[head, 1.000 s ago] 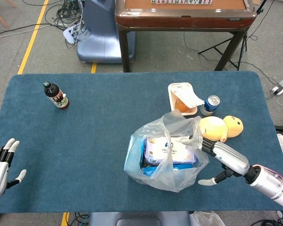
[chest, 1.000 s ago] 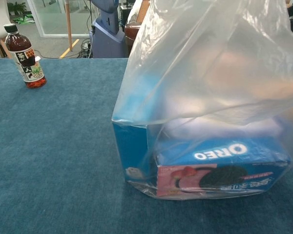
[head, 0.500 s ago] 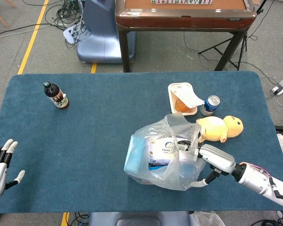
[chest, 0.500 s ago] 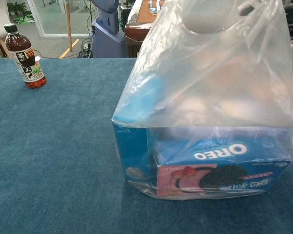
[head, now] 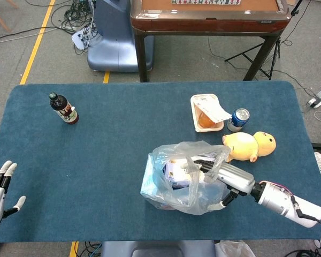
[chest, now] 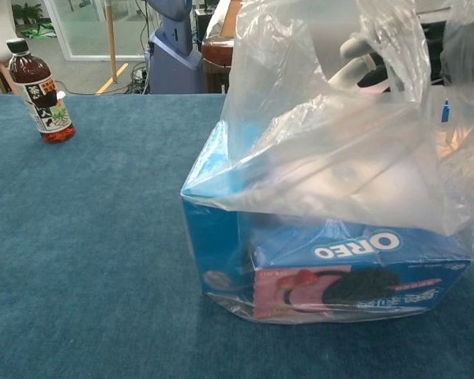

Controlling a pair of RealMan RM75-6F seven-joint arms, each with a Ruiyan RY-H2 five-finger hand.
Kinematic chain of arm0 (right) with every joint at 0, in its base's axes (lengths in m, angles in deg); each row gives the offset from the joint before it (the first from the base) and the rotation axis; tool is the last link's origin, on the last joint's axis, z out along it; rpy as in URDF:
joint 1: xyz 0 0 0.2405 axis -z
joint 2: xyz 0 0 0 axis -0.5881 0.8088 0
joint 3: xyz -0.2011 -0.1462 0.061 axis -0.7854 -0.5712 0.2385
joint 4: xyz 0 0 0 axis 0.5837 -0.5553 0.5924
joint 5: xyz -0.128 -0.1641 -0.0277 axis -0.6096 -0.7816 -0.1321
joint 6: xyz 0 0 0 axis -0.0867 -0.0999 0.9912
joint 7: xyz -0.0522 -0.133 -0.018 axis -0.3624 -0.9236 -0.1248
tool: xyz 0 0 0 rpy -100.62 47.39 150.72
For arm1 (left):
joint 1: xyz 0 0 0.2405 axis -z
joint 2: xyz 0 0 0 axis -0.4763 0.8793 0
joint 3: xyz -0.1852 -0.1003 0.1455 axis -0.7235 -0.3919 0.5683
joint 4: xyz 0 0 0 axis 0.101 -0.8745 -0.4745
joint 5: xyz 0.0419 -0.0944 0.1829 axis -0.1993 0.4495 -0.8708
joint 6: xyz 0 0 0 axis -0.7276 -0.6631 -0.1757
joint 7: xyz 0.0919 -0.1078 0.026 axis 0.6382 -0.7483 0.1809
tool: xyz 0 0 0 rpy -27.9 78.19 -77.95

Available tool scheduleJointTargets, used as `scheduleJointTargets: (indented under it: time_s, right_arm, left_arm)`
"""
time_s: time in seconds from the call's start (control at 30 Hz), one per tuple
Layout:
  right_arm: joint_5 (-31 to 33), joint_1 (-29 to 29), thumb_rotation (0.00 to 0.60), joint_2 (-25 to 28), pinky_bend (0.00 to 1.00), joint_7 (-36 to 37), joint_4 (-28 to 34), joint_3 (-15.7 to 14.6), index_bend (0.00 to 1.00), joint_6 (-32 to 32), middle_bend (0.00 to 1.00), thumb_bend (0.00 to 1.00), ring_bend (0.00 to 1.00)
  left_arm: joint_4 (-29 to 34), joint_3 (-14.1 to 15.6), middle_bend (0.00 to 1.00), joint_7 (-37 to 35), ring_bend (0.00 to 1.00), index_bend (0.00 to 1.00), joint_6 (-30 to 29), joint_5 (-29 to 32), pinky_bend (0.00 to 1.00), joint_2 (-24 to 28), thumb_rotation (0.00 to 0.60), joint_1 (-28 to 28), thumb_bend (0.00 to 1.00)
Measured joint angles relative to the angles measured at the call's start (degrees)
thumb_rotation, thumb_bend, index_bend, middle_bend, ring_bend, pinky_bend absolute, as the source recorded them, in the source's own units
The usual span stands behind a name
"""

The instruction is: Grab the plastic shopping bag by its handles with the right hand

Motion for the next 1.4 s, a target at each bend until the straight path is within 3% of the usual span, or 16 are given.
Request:
scheduleJointTargets:
  time_s: [0.2,0.4,0.73,1.17,1.4]
  right_arm:
    - [0.52,-1.42,0.600,0.09,0.11,-2.42,1.00,-0.68,0.00,3.16,0.07,0.00,0.02]
    - [0.17,-2.15,0.600,-0.86,0.11,-1.52,0.82,-0.95,0.00,1.81,0.07,0.00,0.02]
    - [-4.41,-4.12,0.600,-6.15,0.11,4.81,-1.33,-0.54,0.00,-7.31,0.17,0.00,0.03]
    - [-1.97,-3.85,0.600,-10.17,0.11,15.13,-5.94,1.33,0.00,-19.18,0.22,0.00,0.07]
    - [-1.19,-4.26,0.600,-8.98,0.11,12.50,-6.16,-0.34,0.00,-14.19,0.22,0.00,0.07]
  left_arm:
    - [0.19,0.09,0.07,0.27,0.11,0.07,0.19,-0.12,0.00,0.06,0.600,-0.01,0.23]
    - [0.29,-0.10,0.07,0.25,0.11,0.07,0.72,0.20,0.00,0.15,0.600,0.23,0.23]
    - [0.74,-0.10,0.07,0.27,0.11,0.07,0.48,-0.40,0.00,0.34,0.600,0.21,0.23]
    - [0.99,-0.23,0.07,0.51,0.11,0.07,0.40,-0.28,0.00,0.58,0.600,0.15,0.23]
    - [1.25,-0.05,0.07,1.11,0.11,0.07,0.62,-0.31,0.00,0.56,0.600,0.15,0.23]
